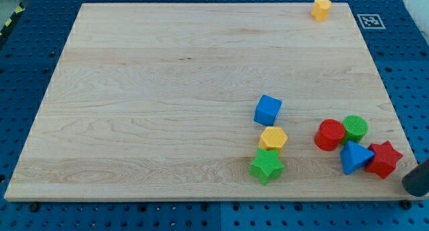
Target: Move the red star towards the right center of the board
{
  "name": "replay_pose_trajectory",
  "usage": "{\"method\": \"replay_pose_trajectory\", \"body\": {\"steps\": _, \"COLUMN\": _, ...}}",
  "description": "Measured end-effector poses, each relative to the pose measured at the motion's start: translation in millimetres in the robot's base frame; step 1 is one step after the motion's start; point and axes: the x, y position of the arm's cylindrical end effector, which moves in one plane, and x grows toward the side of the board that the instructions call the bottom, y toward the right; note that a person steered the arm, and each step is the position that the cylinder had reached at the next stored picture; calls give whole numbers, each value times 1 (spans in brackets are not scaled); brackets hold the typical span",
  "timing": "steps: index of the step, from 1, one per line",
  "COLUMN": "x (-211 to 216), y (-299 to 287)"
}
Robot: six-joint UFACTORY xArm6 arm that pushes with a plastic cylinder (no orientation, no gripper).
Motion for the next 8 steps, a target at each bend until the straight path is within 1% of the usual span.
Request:
{"method": "replay_pose_trajectory", "body": {"steps": 1, "x": -1, "y": -24}}
{"method": "replay_pose_trajectory", "body": {"steps": 2, "x": -1, "y": -26}}
{"method": "replay_pose_trajectory", "body": {"steps": 4, "x": -19, "y": -32}}
{"method": "replay_pose_trajectory", "body": {"steps": 6, "x": -50, "y": -22}}
{"method": "replay_pose_trajectory", "body": {"steps": 8, "x": -68, "y": 5}}
